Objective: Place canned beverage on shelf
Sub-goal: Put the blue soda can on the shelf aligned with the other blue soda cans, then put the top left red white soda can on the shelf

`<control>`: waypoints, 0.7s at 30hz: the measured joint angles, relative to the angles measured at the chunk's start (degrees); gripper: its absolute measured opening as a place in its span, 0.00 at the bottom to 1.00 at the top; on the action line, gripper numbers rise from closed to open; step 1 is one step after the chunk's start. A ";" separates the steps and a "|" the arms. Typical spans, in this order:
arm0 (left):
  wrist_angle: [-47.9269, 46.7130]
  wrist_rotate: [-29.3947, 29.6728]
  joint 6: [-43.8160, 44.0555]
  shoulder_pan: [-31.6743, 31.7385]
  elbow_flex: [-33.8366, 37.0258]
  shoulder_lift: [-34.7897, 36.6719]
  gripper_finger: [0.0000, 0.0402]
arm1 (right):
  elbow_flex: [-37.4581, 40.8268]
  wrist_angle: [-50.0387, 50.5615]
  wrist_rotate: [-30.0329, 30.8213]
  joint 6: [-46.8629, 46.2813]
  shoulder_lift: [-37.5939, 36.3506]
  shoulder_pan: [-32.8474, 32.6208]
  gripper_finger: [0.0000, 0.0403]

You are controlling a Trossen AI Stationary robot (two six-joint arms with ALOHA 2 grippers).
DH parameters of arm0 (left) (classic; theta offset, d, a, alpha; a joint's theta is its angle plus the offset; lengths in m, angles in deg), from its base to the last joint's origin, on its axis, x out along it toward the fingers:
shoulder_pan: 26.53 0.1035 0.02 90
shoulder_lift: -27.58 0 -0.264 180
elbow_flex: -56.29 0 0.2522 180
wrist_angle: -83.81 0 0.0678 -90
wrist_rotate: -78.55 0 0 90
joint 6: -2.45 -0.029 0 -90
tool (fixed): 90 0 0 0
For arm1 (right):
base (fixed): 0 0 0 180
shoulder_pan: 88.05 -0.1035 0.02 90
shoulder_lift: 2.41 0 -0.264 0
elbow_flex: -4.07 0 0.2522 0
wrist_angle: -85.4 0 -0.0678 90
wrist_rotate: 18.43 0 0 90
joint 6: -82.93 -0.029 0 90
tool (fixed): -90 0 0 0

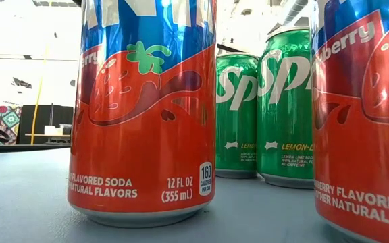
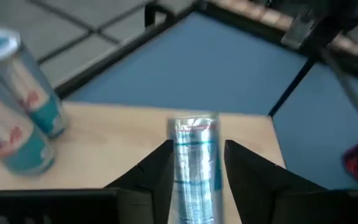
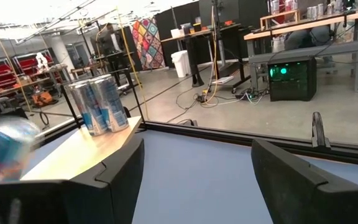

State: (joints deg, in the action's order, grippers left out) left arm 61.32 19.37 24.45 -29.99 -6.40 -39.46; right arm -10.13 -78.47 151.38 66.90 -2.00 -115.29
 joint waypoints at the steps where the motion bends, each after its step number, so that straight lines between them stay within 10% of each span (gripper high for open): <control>1: 3.26 -0.05 -1.45 0.28 1.16 0.48 0.28 | 0.00 0.00 0.00 -0.01 0.01 0.01 0.70; 11: 4.43 -10.11 1.74 2.08 2.27 1.26 0.16 | 0.01 0.00 0.00 -0.60 0.00 0.01 0.70; 21: -7.00 -16.59 4.00 4.96 -5.96 -3.03 0.50 | 0.01 0.00 -0.04 -0.57 0.00 0.01 0.70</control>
State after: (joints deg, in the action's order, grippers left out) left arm 54.32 2.78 28.45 -25.04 -12.36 -42.49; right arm -10.12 -78.48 151.34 66.32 -2.00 -115.28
